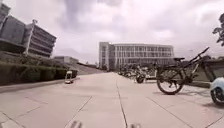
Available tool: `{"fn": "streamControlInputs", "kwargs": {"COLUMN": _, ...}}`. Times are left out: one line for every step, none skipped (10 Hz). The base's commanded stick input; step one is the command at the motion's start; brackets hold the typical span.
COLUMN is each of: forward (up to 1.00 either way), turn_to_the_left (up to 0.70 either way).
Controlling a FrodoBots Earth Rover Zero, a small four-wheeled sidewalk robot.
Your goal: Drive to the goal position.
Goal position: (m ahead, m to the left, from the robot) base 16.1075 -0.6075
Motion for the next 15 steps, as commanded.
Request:
{"fn": "streamControlInputs", "kwargs": {"forward": 0.7, "turn_to_the_left": 0.0}}
{"fn": "streamControlInputs", "kwargs": {"forward": 0.7, "turn_to_the_left": 0.0}}
{"fn": "streamControlInputs", "kwargs": {"forward": 0.7, "turn_to_the_left": -0.08}}
{"fn": "streamControlInputs", "kwargs": {"forward": 0.7, "turn_to_the_left": -0.31}}
{"fn": "streamControlInputs", "kwargs": {"forward": 0.7, "turn_to_the_left": -0.11}}
{"fn": "streamControlInputs", "kwargs": {"forward": 0.7, "turn_to_the_left": 0.0}}
{"fn": "streamControlInputs", "kwargs": {"forward": 0.7, "turn_to_the_left": 0.0}}
{"fn": "streamControlInputs", "kwargs": {"forward": 0.7, "turn_to_the_left": 0.0}}
{"fn": "streamControlInputs", "kwargs": {"forward": 0.7, "turn_to_the_left": 0.0}}
{"fn": "streamControlInputs", "kwargs": {"forward": 0.7, "turn_to_the_left": 0.0}}
{"fn": "streamControlInputs", "kwargs": {"forward": 0.7, "turn_to_the_left": 0.0}}
{"fn": "streamControlInputs", "kwargs": {"forward": 0.7, "turn_to_the_left": 0.0}}
{"fn": "streamControlInputs", "kwargs": {"forward": 0.7, "turn_to_the_left": 0.0}}
{"fn": "streamControlInputs", "kwargs": {"forward": 0.7, "turn_to_the_left": 0.0}}
{"fn": "streamControlInputs", "kwargs": {"forward": 0.68, "turn_to_the_left": 0.0}}
